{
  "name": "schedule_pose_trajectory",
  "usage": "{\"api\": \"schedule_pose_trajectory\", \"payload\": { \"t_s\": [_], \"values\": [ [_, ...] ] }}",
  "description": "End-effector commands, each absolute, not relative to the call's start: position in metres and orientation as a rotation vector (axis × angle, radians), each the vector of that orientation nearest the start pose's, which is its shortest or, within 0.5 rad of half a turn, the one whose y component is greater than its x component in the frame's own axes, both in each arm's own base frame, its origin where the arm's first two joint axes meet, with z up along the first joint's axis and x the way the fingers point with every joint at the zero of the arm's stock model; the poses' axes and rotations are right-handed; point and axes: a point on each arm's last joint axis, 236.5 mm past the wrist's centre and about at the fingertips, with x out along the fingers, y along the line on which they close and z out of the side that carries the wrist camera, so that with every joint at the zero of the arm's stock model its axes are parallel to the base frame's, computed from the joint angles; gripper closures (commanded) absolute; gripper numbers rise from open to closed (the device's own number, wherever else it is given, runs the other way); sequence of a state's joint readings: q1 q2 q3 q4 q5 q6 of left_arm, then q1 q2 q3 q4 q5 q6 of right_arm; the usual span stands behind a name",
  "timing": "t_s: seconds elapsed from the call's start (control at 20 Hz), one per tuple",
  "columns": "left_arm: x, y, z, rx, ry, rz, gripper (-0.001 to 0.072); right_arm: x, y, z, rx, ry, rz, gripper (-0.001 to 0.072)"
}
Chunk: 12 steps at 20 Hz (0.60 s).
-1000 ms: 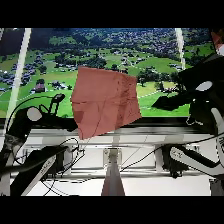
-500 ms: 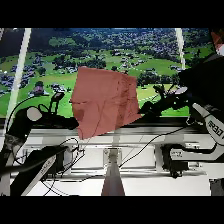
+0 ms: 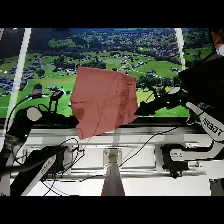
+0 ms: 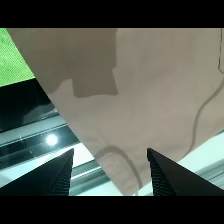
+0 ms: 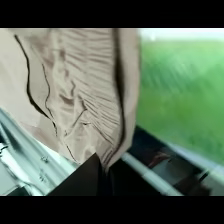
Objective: Fold the clothes and pants, and hang the long-sleeved shirts on hangers.
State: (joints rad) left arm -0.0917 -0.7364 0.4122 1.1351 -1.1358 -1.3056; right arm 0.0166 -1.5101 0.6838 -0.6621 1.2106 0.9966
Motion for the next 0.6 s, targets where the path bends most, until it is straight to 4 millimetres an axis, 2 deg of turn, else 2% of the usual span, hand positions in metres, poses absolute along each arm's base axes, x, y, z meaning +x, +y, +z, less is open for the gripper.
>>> {"api": "schedule_pose_trajectory", "payload": {
  "t_s": [0.0, 0.1, 0.2, 0.4, 0.55],
  "values": [
    [0.191, -0.105, -0.065, -0.179, 1.37, -0.409, 0.0164, 0.271, 0.185, -0.098, 0.567, 1.557, 0.746, 0.069],
    [0.195, -0.102, -0.065, -0.165, 1.355, -0.397, 0.0164, 0.309, 0.182, -0.083, 0.521, 1.435, 0.717, 0.069],
    [0.194, -0.102, -0.067, -0.198, 1.374, -0.373, 0.0164, 0.339, 0.178, -0.071, 0.501, 1.344, 0.674, 0.069],
    [0.183, -0.108, -0.089, -0.262, 1.503, -0.356, 0.0163, 0.354, 0.184, -0.061, 0.529, 1.294, 0.667, 0.069],
    [0.179, -0.132, -0.103, -0.352, 1.574, -0.446, 0.0162, 0.376, 0.202, -0.051, 0.603, 1.203, 0.637, 0.069]
  ]
}}
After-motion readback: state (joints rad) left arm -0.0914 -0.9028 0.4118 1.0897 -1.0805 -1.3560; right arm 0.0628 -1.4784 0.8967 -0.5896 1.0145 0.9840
